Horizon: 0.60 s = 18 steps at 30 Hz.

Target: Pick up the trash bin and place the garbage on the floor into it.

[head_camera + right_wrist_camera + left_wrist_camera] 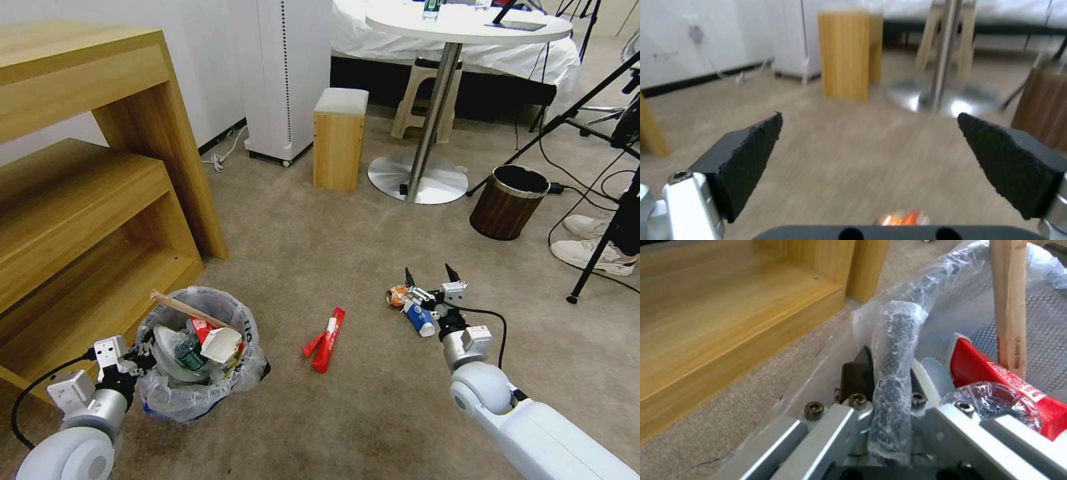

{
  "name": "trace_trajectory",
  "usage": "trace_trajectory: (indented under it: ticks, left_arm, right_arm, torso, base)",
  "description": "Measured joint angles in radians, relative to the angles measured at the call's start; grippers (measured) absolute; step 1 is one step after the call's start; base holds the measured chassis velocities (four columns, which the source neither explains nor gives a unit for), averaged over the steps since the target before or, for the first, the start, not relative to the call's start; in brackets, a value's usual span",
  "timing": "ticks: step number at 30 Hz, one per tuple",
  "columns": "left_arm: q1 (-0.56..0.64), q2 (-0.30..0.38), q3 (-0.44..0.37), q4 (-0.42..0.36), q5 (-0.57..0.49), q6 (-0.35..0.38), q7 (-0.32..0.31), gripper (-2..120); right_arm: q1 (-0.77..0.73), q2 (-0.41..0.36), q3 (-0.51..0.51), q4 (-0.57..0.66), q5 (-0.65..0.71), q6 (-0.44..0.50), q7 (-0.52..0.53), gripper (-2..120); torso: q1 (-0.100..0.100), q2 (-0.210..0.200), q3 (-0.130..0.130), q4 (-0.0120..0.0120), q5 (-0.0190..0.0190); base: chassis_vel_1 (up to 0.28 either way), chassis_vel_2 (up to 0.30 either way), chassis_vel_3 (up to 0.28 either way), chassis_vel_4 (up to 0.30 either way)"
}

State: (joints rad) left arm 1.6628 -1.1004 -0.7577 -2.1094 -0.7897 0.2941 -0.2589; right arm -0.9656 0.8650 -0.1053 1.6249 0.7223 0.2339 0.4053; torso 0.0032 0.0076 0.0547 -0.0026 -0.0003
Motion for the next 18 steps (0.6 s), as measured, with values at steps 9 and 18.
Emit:
trace_trajectory:
  ticks: [9, 18]
  left_arm:
    - [0.009, -0.024, 0.011, -0.008, 0.017, 0.0, 0.002, 1]
    - [0.033, -0.053, 0.006, -0.027, 0.034, 0.0, 0.003, 1]
  right_arm:
    - [0.194, 0.095, -0.153, -0.086, 0.302, -0.174, 0.062, 100]
    - [0.281, 0.326, -0.227, -0.278, 0.417, -0.251, 0.096, 100]
  torso:
    - [0.0, 0.0, 0.0, 0.0004, 0.0003]
    - [0.0, 0.0, 0.0, 0.0005, 0.0004]
  base:
    - [0.0, 0.0, 0.0, 0.0]
    - [0.0, 0.0, 0.0, 0.0]
